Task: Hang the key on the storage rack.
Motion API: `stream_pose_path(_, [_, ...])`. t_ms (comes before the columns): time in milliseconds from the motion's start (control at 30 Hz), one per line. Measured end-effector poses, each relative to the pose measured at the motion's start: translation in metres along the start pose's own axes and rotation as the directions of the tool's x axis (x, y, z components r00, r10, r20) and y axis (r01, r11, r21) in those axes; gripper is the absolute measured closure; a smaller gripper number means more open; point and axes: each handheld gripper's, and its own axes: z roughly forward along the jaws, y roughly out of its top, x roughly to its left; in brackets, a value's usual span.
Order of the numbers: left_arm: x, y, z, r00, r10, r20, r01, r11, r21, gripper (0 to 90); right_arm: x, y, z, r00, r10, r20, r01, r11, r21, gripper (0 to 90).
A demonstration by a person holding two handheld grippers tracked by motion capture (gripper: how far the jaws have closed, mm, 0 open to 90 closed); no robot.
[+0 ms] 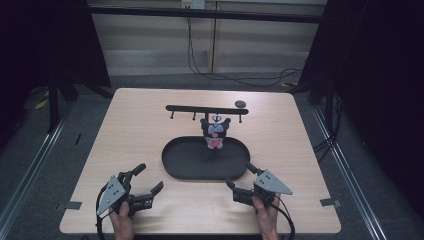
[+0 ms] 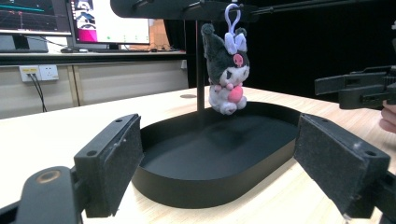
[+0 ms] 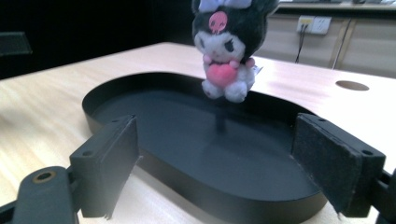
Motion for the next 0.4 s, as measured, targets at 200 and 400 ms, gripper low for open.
stream_pose_path(200, [0.0000,0.0000,0.0000,1.0000,0.001,0.001,-0.001,1.0000,0.000,15.3,-0.0008,-0.0075,-0.0047,0.9981,0.020,0.058,-0.016,0.997,-0.073,14.2])
stream_pose_path(400, [0.0000,0.0000,0.0000,1.0000,0.001,0.001,-0.001,1.0000,0.000,15.3,-0.0002,-0.0106,-0.0100,0.9977,0.020,0.065,-0.011,0.990,-0.138,13.7])
